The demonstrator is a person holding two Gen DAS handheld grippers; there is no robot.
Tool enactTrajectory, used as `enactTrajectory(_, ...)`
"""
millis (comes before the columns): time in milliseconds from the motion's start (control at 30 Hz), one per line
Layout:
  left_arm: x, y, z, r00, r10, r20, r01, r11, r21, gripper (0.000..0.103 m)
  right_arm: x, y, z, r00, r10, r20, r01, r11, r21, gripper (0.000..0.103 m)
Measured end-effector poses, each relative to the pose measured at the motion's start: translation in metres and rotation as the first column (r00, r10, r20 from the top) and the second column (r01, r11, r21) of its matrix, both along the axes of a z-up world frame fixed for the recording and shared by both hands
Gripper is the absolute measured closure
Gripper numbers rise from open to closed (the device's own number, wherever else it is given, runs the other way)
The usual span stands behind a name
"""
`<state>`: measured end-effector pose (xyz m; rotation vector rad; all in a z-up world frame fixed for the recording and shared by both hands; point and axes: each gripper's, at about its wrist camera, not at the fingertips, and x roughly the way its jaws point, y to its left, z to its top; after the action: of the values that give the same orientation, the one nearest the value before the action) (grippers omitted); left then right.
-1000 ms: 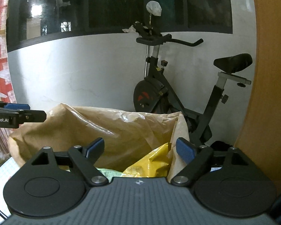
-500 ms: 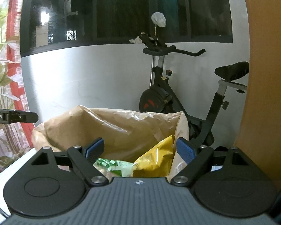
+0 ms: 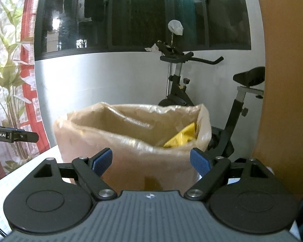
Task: Organize snacks
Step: 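Move both open grippers back to the snack pile, then grasp the orange bread packet with the left gripper while the right grasps the blue-dotted white packet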
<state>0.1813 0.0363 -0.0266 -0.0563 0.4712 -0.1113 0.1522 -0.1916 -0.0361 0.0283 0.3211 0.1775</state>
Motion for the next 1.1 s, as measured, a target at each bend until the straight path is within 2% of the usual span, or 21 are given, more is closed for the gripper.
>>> enactTrajectory(267, -0.019, 0.000, -0.033, 0.998, 0.025, -0.060, -0.026, 0.999, -0.023, 0.025, -0.018, -0.002, -0.034, 0.998, -0.019, -0.054, 0.019, 1.000, 0.009, 0.016)
enactTrajectory(600, -0.032, -0.004, -0.062, 0.993, 0.015, -0.114, -0.015, 1.000, 0.003, 0.025, -0.040, 0.003, -0.075, 0.985, 0.000, -0.170, 0.003, 1.000, 0.019, 0.016)
enactTrajectory(800, -0.045, -0.003, -0.079, 0.988, 0.020, -0.153, -0.021, 1.000, -0.005, 0.025, -0.045, 0.032, -0.110, 0.951, 0.068, -0.300, -0.067, 0.998, 0.015, 0.017)
enactTrajectory(967, -0.052, -0.003, -0.090, 0.983, 0.017, -0.181, -0.019, 1.000, -0.010, 0.025, -0.042, 0.054, -0.124, 0.925, 0.108, -0.364, -0.109, 0.994, 0.017, 0.017)
enactTrajectory(1100, -0.056, -0.004, -0.097, 0.980, 0.009, -0.198, -0.010, 1.000, -0.005, 0.025, -0.034, 0.060, -0.134, 0.907, 0.105, -0.408, -0.099, 0.994, 0.037, 0.018)
